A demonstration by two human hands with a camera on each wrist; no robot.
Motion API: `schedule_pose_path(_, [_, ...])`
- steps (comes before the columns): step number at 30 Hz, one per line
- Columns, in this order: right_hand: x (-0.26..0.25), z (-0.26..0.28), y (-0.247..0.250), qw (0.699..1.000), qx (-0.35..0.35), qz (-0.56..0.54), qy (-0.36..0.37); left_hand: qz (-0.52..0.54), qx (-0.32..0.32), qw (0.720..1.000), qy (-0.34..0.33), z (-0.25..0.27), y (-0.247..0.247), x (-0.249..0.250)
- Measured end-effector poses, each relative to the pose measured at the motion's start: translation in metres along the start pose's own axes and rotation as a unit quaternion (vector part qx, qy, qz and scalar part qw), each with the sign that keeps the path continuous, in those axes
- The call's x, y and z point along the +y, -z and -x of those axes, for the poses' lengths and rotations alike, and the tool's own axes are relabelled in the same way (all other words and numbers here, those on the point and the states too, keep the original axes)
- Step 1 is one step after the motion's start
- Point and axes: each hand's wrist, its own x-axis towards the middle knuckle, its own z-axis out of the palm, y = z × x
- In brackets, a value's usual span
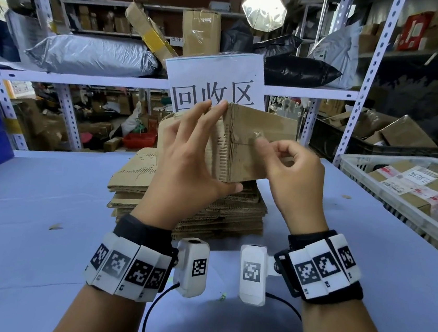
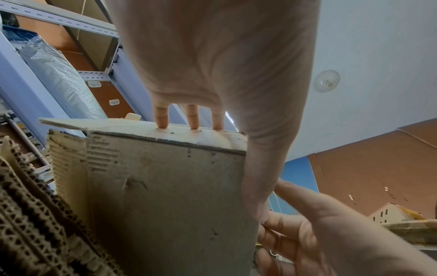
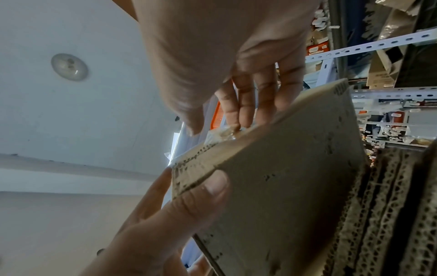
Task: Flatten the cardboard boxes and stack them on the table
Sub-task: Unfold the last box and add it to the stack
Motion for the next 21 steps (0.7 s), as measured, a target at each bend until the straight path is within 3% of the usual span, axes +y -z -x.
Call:
schedule_pose_path(9, [0.007,-0.002,-0.002,0.999,0.023,0.039,0.009,-0.009,0.0,1.0,-0.014,0.0,-0.004,0.001])
schedule_pose_path(16, [0.008,-0.001,0.001,0.993,-0.002,-0.096,-0.067,-0.013,-0.003,1.0,-0.014,-0.001,-0.003,0.002])
schedule_pose_path(21, [0.01,-0.003,0.006,0.987,0.003,-0.132,-0.096,-0.014,-0.006,1.0,-0.013,-0.001,-0.003,0.003])
